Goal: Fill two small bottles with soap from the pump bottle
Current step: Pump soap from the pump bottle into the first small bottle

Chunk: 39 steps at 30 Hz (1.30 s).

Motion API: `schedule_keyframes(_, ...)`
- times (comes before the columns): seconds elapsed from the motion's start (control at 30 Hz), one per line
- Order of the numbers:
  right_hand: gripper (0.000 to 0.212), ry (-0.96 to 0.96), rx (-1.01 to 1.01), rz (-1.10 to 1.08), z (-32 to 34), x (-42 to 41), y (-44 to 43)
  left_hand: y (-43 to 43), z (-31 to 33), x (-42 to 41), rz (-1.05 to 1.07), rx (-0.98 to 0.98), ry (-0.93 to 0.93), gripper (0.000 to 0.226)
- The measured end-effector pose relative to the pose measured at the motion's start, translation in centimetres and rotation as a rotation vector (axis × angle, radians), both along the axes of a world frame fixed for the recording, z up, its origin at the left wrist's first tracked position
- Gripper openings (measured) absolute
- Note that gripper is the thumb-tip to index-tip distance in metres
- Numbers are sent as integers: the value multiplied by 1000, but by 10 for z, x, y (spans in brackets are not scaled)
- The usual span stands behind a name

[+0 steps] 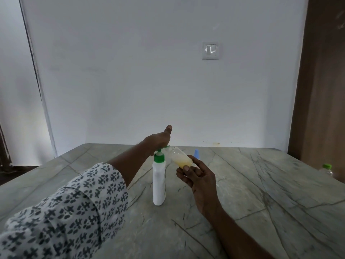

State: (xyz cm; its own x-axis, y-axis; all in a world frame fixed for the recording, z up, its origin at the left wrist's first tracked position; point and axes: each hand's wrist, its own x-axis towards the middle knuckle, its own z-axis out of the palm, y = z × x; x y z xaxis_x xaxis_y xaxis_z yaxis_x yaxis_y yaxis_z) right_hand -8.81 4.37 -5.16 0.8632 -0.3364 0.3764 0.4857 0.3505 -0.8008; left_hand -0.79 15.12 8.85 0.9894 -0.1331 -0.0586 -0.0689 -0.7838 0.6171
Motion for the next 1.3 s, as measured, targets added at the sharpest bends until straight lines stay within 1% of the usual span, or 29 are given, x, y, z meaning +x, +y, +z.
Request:
schedule_keyframes(0.33,40,3,-11,-6,-4,0,-2,-1,-10,4,42,-12,-1,83)
schedule_keyframes(0.63,45,9,21,3,-4,1,-2,0,-9,4,17,-30,14,84)
schedule_keyframes(0.83,37,-1,37,17,-2,1,0,0,-1,7,-8,-6,-8,86)
schedule_keyframes(0.97,39,-2,38,17,-1,0,0,-1,-1,4,11,-10,-11,85)
schedule_keyframes(1.3,35,23,-10,-15,-4,0,1,-1,-11,6,37,-14,-1,85)
